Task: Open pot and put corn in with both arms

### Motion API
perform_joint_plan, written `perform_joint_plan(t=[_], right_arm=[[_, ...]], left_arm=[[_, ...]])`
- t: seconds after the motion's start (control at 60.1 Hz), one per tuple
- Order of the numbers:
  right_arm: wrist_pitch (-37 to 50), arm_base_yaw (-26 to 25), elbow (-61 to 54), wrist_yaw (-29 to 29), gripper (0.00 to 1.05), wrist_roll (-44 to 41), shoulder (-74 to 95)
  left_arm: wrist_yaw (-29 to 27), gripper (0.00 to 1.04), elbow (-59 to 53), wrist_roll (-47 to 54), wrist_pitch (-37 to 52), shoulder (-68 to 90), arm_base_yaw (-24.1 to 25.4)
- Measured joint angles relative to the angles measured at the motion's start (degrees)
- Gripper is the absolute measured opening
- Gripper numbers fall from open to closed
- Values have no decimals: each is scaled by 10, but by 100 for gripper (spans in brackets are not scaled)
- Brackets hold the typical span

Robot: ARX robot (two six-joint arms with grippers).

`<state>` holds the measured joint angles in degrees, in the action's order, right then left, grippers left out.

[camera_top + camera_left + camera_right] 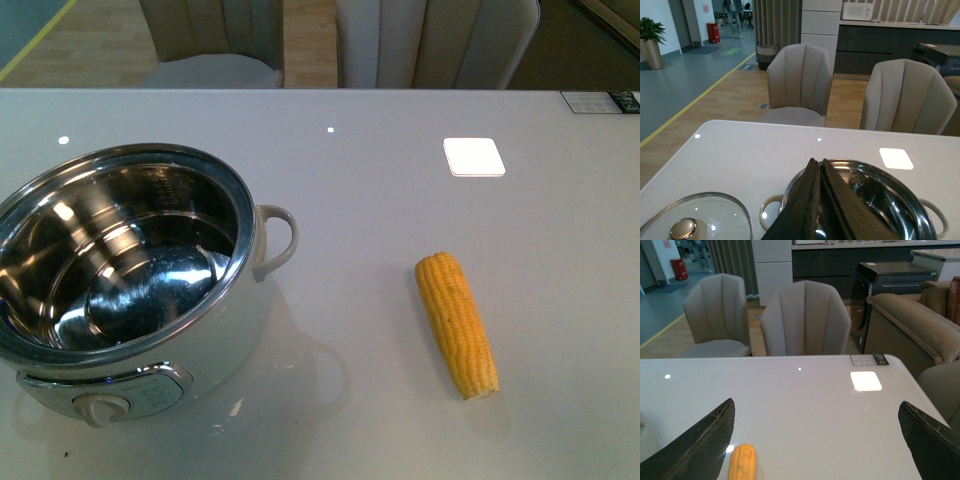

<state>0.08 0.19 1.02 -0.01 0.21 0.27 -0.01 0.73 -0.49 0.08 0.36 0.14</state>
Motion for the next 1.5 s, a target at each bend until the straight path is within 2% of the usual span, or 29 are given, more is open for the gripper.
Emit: perform_joint_plan(t=[0.5, 0.583, 0.616, 0.683, 0.733, 0.783, 0.833, 0.932, 1.016, 1.182, 1.315, 1.499], right_arm=[[0, 0, 0, 0, 96, 0, 0], [0, 0, 0, 0, 96, 0, 0], [-35, 6, 11, 26, 96, 11, 17], [-184, 37, 76, 104, 96, 64, 117], [-242, 52, 101, 109, 96, 92, 190], [-240, 61, 102, 105, 96, 106, 236], [-209, 66, 102, 96, 96, 110, 290], [-58, 79, 104, 94, 96, 94, 450], [35, 97, 119, 90, 96, 73, 560], [214, 145, 199, 51, 96, 17, 867], [241, 168, 251, 45, 96, -9, 1005], [244, 188, 311, 35, 96, -28, 1103]], left_arm=[[0, 99, 0, 0, 0, 0, 0], [0, 97, 0, 1, 0, 0, 0], [0, 98, 0, 1, 0, 0, 0], [-1, 98, 0, 1, 0, 0, 0], [0, 98, 0, 1, 0, -1, 0], [0, 98, 0, 1, 0, -1, 0], [0, 98, 0, 1, 0, -1, 0], [0, 98, 0, 1, 0, -1, 0], [0, 98, 0, 1, 0, -1, 0], [0, 98, 0, 1, 0, -1, 0], [0, 98, 0, 1, 0, -1, 0], [0, 98, 0, 1, 0, -1, 0]])
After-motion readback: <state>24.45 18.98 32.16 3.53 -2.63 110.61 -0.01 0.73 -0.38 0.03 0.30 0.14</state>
